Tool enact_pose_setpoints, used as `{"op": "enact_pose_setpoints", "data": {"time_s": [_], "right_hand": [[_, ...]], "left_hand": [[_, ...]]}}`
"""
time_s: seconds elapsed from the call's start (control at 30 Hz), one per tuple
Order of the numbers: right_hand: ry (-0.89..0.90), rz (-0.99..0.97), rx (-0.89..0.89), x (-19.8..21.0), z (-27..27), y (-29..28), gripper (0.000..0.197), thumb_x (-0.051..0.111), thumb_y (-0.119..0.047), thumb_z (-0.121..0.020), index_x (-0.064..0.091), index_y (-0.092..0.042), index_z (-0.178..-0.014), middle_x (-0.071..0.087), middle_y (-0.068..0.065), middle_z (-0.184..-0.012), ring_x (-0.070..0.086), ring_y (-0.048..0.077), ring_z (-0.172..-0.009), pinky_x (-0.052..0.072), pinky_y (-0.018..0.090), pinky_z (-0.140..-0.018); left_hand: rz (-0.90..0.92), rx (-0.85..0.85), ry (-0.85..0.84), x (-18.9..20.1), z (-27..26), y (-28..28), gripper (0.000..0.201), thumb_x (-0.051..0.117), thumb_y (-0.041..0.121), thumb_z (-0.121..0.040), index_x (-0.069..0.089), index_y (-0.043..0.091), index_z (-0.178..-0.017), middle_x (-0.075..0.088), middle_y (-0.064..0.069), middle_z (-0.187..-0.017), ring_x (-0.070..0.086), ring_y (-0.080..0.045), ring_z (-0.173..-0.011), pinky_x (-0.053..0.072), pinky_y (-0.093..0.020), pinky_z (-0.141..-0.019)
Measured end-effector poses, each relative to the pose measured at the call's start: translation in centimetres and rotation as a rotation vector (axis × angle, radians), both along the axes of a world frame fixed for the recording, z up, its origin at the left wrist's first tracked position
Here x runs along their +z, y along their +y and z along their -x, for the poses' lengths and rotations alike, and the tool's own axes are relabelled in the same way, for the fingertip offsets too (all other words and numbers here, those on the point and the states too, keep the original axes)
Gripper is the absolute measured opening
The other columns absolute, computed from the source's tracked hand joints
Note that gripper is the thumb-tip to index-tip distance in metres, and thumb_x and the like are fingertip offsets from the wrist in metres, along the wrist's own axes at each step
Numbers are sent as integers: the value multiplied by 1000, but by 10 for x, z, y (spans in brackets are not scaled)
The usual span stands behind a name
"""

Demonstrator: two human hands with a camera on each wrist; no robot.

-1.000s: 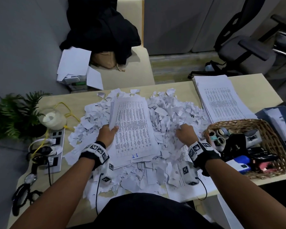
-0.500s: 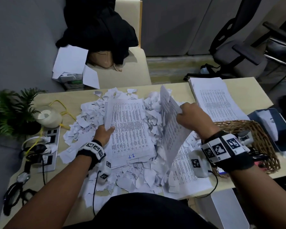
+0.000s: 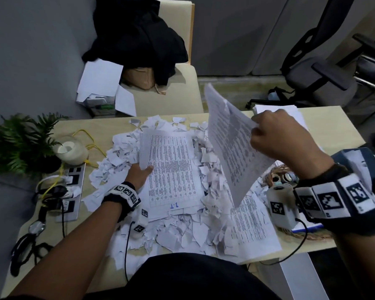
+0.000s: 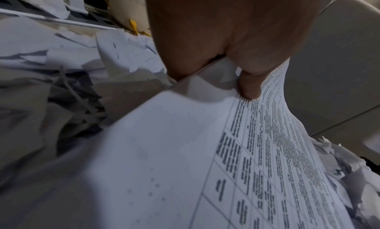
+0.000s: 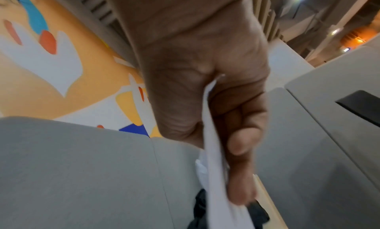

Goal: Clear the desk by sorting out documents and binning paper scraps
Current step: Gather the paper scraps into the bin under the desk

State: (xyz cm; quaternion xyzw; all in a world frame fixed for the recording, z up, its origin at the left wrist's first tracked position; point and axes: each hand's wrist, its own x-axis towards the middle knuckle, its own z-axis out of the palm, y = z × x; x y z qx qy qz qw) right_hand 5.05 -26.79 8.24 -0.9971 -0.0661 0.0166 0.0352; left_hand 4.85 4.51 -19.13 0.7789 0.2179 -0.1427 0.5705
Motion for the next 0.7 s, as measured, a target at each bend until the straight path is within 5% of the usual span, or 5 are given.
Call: {"op": "enact_pose_setpoints", "data": {"time_s": [0.23, 0.33, 0.43, 0.6, 0.7], "right_hand": [[138, -410, -68, -50, -5, -1, 37, 50, -4, -86, 34, -13, -53, 37, 4, -49, 37, 20, -48, 26, 30, -44], [359, -703, -169, -80, 1, 5, 19, 51, -7, -95, 54, -8, -76, 53, 1, -65, 52, 7, -52, 39, 15, -45], [574, -900, -249, -129, 10, 14, 10, 51, -14, -99, 55, -5, -100, 61, 8, -86, 62, 20, -73, 56, 33, -64], [725, -757, -242, -210, 17, 37, 10, 52, -12, -98, 59, -11, -90, 63, 8, -90, 63, 25, -85, 54, 42, -85], [741, -622, -226, -236, 19, 51, 19, 53, -14, -95, 60, -2, -108, 65, 16, -107, 63, 31, -102, 52, 40, -90]], "left_hand": [[72, 39, 45, 9, 0, 1, 37, 62, 20, -93, 55, -2, -122, 61, -9, -101, 57, -26, -101, 44, -39, -99], [138, 107, 58, 5, 1, 5, 67, 74, 38, -81, 50, -2, -129, 59, -9, -126, 56, -26, -117, 38, -42, -108], [169, 157, 66, -3, 1, 8, 76, 75, 38, -81, 43, -3, -137, 52, -4, -134, 51, -21, -124, 36, -44, -111], [279, 239, 133, 20, 9, 1, 71, 51, 58, -91, 46, 7, -141, 50, -4, -139, 47, -25, -130, 36, -40, -108], [243, 195, 89, 27, 13, -5, 92, 69, 64, -73, 44, 8, -141, 50, -4, -139, 42, -25, -134, 33, -40, -110]]}}
